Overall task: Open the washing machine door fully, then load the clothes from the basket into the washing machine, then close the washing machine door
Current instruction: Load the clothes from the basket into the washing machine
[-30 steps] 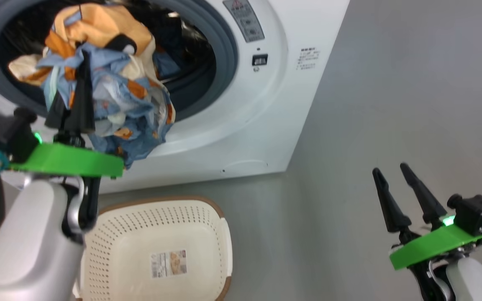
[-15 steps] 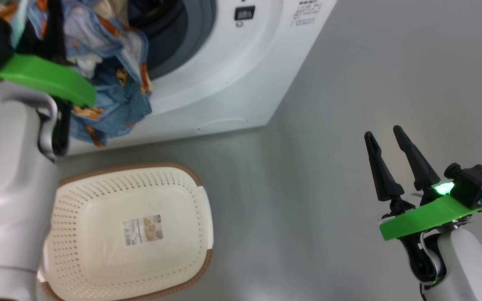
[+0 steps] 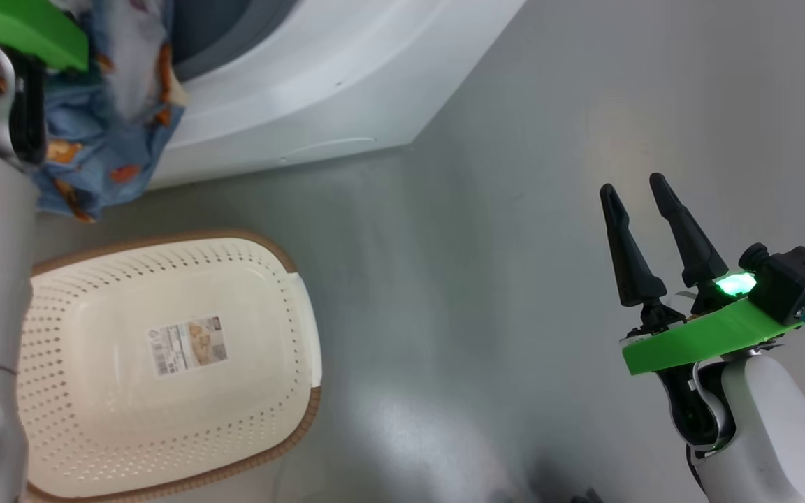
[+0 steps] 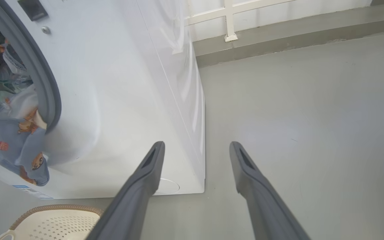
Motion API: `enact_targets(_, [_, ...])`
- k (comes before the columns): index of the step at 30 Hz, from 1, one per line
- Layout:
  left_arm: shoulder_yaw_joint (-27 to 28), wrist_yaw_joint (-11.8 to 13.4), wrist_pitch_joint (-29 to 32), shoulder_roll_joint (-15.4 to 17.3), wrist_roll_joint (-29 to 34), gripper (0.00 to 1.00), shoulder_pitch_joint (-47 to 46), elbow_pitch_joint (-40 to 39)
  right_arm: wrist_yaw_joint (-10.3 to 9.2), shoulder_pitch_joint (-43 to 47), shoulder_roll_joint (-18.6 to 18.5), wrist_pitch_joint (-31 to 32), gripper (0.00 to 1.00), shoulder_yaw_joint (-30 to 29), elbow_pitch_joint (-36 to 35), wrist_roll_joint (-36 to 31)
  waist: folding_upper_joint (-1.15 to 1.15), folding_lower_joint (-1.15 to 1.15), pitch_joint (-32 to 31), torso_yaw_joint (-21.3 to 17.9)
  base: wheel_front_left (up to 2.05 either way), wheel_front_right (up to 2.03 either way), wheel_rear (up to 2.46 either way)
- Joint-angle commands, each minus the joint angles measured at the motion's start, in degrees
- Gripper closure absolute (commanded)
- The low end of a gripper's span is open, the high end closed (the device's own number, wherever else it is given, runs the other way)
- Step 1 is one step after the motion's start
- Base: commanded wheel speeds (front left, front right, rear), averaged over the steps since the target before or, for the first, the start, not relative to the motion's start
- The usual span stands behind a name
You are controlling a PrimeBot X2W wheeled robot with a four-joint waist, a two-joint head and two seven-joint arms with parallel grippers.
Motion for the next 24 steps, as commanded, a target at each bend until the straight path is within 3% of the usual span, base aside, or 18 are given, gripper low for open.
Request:
enact_targets(1, [1.08,0.13,-0.45,2.36,1.31,1.00,-2.28,-0.74,0.09,0.55,0.20,-0.27,0.00,0.87,-1.32,-0.72,0.00,0.00,2.11,-1.39,0.00,0.00,0.00])
enact_targets(6, [2.12,0.86,-0.45,2.76,2.53,1.00,-4.86,0.25,0.09,0.43,0.56,-0.27,0.00,1.22,-1.48,-0.82,0.00,0.00,2.84,-1.96,0.00,0.00,0.00])
enact_targets(15, [6.39,3.15,-0.45,3.51,6.56,1.00,-7.05,-4.84,0.09,0.02,1.07,-0.27,0.00,1.74,-1.50,-0.99,0.00,0.00,3.62,-3.09,0.00,0.00,0.00])
enact_targets(16, [6.56,3.18,-0.45,3.35,6.77,0.77,-6.69,-3.98,0.09,0.03,1.15,-0.27,0.00,1.77,-1.43,-1.04,0.00,0.00,3.54,-3.12,0.00,0.00,0.00])
enact_targets(18, [6.40,2.82,-0.46,2.74,6.77,0.00,-6.13,-0.24,0.09,0.14,1.26,-0.27,0.00,1.77,-1.25,-1.13,0.00,0.00,3.29,-3.06,0.00,0.00,0.00])
enact_targets(24, [6.00,1.69,-0.46,1.71,7.01,0.00,-7.12,5.22,0.09,0.05,1.30,-0.27,0.00,1.68,-0.99,-1.19,0.00,0.00,2.99,-2.46,0.00,0.00,0.00])
